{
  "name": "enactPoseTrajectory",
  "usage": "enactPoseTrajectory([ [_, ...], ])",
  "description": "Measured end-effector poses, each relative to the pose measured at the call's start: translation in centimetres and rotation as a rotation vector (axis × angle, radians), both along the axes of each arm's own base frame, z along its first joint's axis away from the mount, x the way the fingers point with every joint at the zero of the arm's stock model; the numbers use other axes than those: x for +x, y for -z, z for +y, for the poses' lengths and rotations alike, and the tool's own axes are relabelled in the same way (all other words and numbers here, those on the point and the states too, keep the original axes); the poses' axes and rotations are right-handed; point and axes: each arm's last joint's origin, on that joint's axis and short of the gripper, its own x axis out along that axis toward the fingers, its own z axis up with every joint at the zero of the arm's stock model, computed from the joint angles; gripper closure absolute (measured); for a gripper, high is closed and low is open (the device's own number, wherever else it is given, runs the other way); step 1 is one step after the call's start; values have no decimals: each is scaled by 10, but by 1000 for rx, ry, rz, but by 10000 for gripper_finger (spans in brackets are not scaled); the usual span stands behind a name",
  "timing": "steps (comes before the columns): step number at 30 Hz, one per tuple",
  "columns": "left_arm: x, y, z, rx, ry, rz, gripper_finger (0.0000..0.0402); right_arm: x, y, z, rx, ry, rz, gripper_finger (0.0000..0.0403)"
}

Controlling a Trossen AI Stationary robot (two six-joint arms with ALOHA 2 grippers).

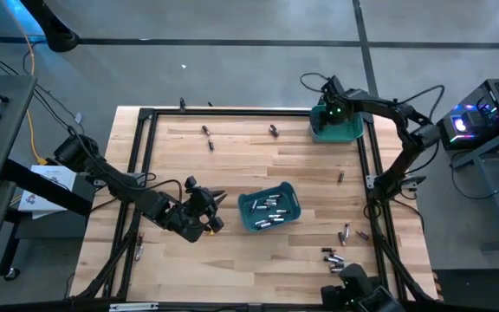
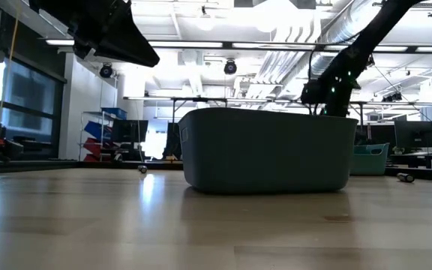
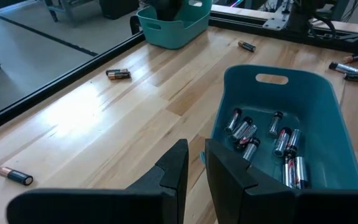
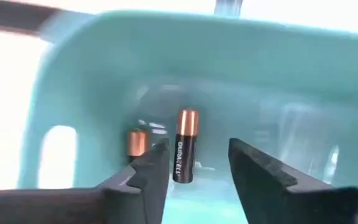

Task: Sort batteries
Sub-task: Put the black battery into the green bin

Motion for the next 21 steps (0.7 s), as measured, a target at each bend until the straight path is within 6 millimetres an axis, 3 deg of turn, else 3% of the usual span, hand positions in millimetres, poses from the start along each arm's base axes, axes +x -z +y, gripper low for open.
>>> enactPoseTrajectory([
  [6, 0, 0, 0, -1, 1, -4, 355, 5, -66, 9, -206, -16, -41, 234],
  [11, 0, -1, 0, 10, -3, -5, 355, 36, -108, 37, -429, -230, -155, 238],
  [15, 0, -1, 1, 48, -20, -5, 355, 76, -101, 60, -422, -497, -266, 238],
  [21, 2, -3, 3, 67, -28, -12, 355, 127, -53, 70, -357, -654, -259, 238],
])
